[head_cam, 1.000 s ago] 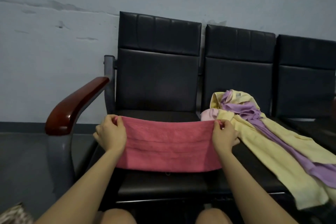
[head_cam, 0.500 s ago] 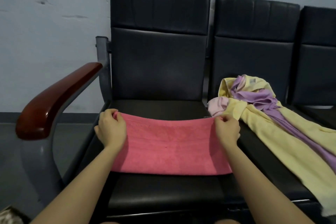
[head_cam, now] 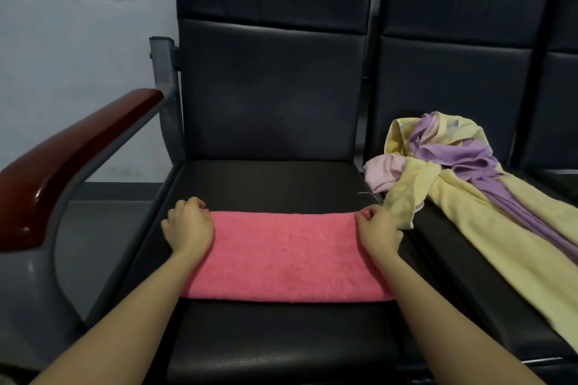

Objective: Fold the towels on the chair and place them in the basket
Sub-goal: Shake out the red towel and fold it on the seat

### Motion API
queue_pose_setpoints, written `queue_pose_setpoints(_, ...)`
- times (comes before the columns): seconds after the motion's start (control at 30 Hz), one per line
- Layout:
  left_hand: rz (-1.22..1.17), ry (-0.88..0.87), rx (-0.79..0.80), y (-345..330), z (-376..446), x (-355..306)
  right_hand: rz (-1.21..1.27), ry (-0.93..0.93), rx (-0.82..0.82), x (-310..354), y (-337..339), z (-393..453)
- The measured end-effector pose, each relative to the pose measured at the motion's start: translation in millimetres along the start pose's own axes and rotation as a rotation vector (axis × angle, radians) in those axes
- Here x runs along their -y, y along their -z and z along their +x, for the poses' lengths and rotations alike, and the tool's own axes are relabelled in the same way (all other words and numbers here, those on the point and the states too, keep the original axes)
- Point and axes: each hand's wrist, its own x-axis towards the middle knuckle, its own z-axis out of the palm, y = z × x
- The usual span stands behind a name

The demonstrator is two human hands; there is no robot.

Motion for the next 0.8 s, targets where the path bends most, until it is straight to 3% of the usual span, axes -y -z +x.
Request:
queue_pose_setpoints(0.1, 0.027, -0.096, -0.024, 6, -3, -6, -0.159, 0.135, -0.049, 1, -5, -6)
queue_pose_setpoints(0.2, 0.018, -0.265, -0.001, 12, -10, -20, -0.160, 0.332, -0.057, 9, -7, -20)
queue_pose_setpoints(0.27, 0.043, -0.381, 0.082, 13, -20, -29, -0.169, 0.464, 0.027, 12, -12, -30)
queue_pose_setpoints(0.37, 0.152, -0.534, 0.314, 15, -36, -40, -0.225, 0.601, 0.284, 14, -15, -45)
queue_pose_setpoints(0.43, 0.266, -0.565, 0.498, 19, -44, -41, -0.366, 0.622, 0.453, 14, -12, -52)
queue_pose_setpoints(0.53, 0.381, -0.533, 0.644, 25, -55, -30, -0.528, 0.624, 0.577, 12, -4, -62)
queue_pose_setpoints(0.8, 0.381, -0.574, 0.640, 53, -88, 3, -0.476, 0.659, 0.553, 8, 11, -99)
